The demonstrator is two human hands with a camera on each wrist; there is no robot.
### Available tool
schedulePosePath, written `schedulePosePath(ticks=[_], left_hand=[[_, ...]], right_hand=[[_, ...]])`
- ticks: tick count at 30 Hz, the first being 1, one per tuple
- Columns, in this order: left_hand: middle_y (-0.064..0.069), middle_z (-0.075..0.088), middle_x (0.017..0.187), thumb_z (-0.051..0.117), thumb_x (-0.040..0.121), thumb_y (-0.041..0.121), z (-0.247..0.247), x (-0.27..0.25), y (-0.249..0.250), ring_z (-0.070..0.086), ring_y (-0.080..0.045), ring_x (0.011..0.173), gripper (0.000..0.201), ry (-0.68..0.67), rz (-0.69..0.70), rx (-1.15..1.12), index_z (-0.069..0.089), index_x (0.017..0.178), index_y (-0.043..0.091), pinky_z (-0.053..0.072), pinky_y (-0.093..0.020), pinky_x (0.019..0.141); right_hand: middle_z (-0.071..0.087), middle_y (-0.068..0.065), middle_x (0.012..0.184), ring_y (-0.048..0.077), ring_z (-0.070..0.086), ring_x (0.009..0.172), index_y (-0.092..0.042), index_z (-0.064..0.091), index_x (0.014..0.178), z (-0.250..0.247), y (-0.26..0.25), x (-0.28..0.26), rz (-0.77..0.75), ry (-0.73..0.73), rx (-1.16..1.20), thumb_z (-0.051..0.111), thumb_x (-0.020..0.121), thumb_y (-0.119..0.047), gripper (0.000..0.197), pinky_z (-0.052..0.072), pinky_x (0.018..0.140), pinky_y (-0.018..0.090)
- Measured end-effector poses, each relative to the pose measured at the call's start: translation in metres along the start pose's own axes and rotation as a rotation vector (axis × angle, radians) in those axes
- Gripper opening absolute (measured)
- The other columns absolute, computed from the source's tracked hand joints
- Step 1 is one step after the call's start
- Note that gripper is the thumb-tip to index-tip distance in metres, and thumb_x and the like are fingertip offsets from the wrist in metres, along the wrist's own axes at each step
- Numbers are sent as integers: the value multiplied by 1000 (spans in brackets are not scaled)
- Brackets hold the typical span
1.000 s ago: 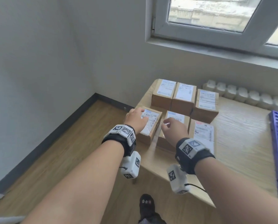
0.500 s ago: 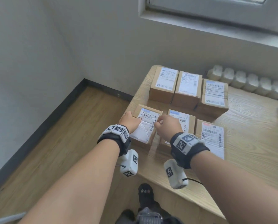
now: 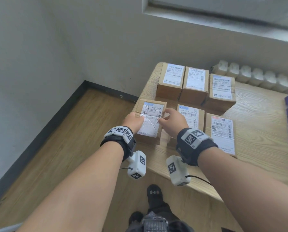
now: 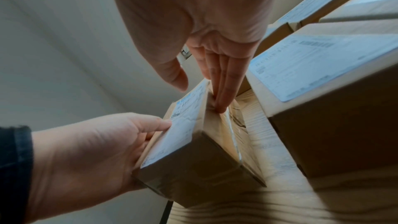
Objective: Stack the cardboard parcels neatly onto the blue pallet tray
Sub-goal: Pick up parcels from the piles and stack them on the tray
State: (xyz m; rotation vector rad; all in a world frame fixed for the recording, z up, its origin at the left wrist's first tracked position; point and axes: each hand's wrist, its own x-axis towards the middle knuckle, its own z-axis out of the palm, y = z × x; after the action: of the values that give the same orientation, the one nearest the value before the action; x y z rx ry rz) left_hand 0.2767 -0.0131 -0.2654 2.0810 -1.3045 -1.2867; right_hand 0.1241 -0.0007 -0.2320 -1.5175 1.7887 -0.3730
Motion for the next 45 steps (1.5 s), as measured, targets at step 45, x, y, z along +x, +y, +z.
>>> schedulePosePath(ticks=[45], left_hand=[[-4, 68, 109, 47, 85, 41, 212, -265, 329, 65, -24, 99, 26, 0, 778, -260, 62, 103, 29, 54, -46, 91]], right_hand=[[64, -5, 117, 14, 66, 97, -17, 54, 124, -391, 160, -228, -307, 668, 236, 71, 82, -11, 46, 54, 78, 24]])
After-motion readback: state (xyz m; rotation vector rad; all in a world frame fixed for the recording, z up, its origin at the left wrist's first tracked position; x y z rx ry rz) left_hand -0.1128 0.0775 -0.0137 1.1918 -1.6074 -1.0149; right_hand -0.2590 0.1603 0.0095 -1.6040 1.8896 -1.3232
